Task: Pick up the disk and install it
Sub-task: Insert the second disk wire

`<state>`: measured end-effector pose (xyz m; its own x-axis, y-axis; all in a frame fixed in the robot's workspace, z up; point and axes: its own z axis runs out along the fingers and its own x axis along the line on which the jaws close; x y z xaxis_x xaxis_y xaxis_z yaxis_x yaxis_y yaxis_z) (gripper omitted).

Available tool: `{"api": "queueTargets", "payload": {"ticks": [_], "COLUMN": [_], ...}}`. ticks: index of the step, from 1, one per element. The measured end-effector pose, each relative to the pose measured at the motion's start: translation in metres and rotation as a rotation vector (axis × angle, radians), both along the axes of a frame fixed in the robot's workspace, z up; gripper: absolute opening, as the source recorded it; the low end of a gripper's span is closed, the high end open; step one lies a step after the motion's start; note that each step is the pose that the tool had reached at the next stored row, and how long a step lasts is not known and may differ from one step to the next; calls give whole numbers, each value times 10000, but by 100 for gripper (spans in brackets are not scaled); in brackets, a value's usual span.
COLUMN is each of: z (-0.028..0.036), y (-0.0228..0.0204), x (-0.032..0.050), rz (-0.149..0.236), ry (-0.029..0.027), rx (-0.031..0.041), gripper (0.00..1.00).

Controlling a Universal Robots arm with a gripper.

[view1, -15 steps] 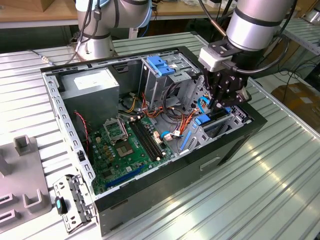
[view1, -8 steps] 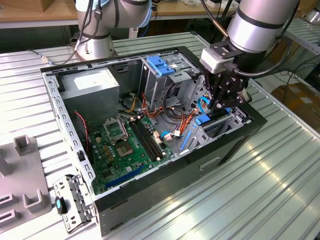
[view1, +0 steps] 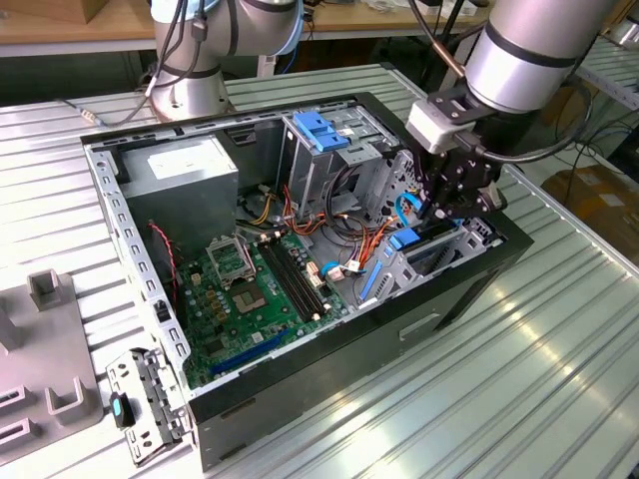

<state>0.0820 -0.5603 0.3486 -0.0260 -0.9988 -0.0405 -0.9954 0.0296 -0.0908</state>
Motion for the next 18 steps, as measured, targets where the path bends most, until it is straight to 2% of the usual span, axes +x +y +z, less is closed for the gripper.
{"api": "queueTargets", "payload": {"ticks": [2, 4, 8, 18], "z": [1, 0, 0, -17], "y": [-14, -30, -45, -48], "x": [3, 3, 4, 9], "rz": [-6, -11, -12, -15], "ry": [-1, 0, 0, 0], "rx": [156, 217, 227, 232], "gripper": [16, 16, 16, 16]}}
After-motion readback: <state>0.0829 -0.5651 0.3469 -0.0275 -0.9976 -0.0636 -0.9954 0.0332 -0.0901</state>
